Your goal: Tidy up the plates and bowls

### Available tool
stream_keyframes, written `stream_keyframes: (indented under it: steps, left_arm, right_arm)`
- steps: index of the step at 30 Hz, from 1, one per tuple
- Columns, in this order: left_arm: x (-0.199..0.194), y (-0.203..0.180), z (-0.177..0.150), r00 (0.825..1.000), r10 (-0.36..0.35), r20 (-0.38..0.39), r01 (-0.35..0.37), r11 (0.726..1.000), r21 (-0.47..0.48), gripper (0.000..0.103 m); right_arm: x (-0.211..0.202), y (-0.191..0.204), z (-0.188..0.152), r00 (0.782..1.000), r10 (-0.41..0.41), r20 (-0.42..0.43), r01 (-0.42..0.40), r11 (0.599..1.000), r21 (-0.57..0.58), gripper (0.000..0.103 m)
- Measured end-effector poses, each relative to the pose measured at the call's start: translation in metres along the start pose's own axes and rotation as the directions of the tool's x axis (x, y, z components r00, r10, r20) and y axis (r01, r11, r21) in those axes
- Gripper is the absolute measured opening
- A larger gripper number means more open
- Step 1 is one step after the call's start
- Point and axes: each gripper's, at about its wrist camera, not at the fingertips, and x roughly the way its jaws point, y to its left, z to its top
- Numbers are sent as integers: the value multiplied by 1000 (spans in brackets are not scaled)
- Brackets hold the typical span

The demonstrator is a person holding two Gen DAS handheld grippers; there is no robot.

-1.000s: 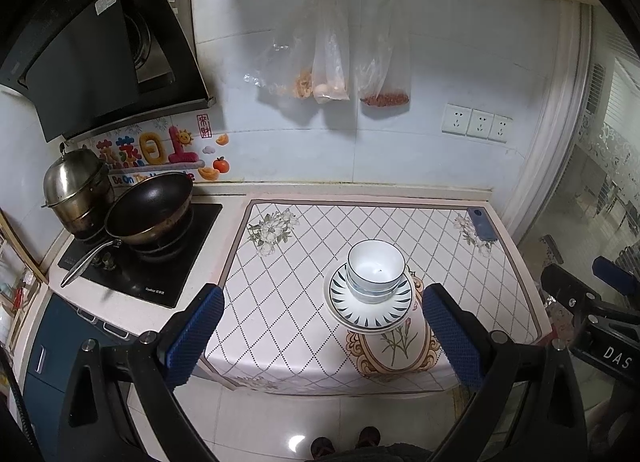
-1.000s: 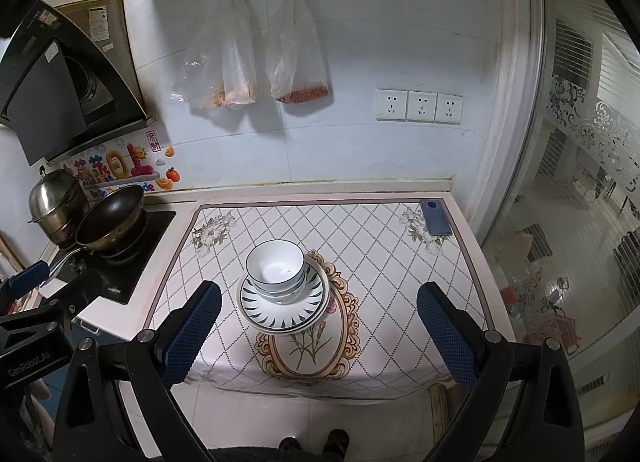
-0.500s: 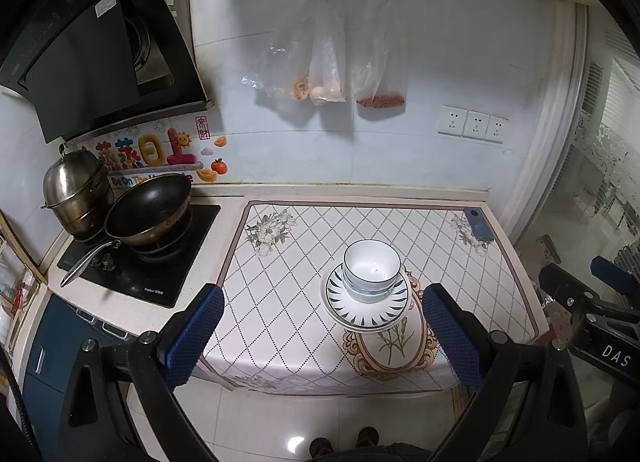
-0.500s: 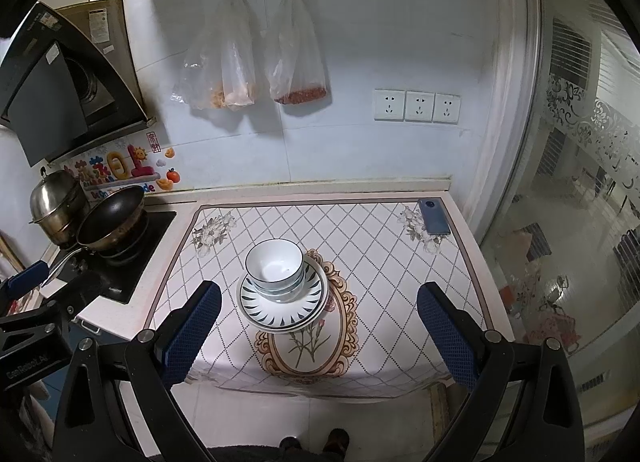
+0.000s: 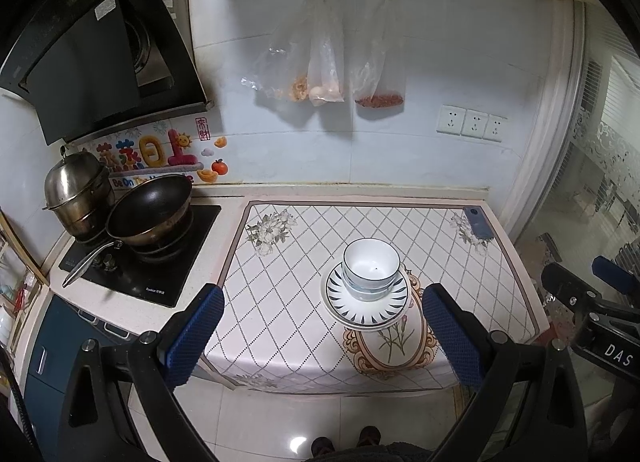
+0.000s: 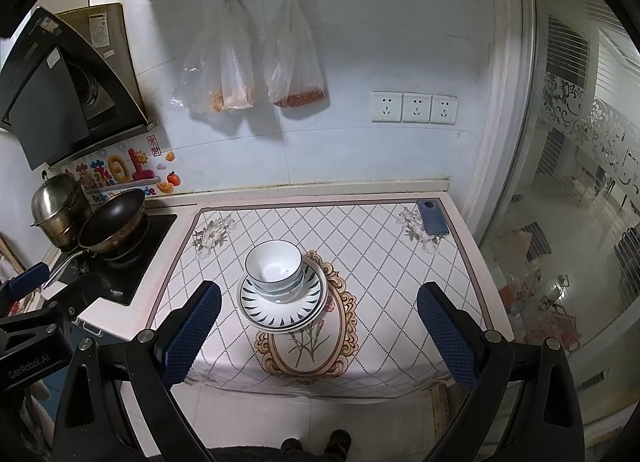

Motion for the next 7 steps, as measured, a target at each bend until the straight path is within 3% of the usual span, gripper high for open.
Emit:
stream_keyframes:
  steps: [7]
  left_arm:
    - [-1,0,-1,1000,-1,2,1,1000,1,102]
  right_arm:
    - [0,0,-1,1000,-4,2,4,1000,1,100]
